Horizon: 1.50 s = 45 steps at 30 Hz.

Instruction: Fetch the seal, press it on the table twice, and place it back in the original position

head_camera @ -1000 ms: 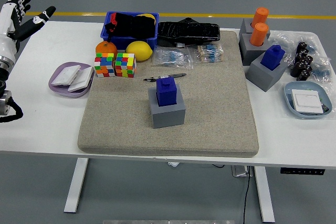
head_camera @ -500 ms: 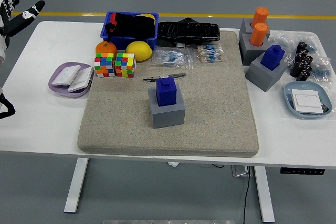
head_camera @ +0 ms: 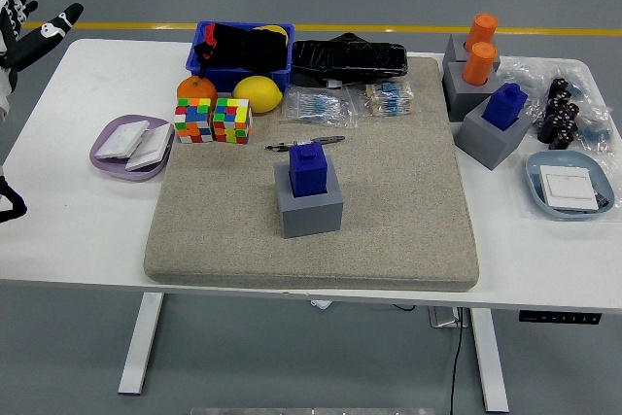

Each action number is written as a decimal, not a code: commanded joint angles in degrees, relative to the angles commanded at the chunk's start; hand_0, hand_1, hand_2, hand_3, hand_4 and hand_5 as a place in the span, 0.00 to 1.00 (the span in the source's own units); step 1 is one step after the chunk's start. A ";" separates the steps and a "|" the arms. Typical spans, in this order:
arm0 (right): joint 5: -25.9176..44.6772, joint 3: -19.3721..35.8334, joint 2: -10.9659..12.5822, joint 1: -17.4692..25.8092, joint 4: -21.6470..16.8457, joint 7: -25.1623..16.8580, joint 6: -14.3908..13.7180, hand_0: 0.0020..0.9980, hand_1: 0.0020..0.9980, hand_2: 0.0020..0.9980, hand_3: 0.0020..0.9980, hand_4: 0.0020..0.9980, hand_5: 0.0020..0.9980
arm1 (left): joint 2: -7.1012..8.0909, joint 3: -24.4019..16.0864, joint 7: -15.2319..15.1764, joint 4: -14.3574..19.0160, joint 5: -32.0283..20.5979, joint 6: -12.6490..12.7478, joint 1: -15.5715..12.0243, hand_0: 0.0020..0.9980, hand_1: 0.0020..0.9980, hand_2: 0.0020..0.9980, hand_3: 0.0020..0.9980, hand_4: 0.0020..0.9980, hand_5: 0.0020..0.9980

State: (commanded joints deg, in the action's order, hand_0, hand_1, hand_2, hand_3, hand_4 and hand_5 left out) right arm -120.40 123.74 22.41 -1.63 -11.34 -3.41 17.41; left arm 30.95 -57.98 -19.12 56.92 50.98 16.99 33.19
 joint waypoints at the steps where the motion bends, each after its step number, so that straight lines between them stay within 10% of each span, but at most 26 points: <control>1: 0.06 -0.13 -0.01 0.01 0.00 0.04 0.05 0.91 0.81 0.80 0.80 0.99 0.69 | 0.02 -0.07 0.08 0.14 0.11 -0.04 -0.13 0.91 0.98 0.98 0.98 0.92 0.43; 45: 0.31 1.33 -1.12 0.29 1.02 4.63 -0.15 0.91 0.81 0.80 0.79 0.97 0.69 | -1.92 -2.31 1.77 4.07 2.25 -0.75 -6.27 0.90 0.95 0.97 0.97 0.92 0.41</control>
State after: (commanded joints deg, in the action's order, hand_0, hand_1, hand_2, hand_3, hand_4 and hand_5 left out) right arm -120.09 125.07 21.29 -1.34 -10.31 1.22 17.26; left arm 29.04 -60.30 -17.35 60.99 53.23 16.25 26.91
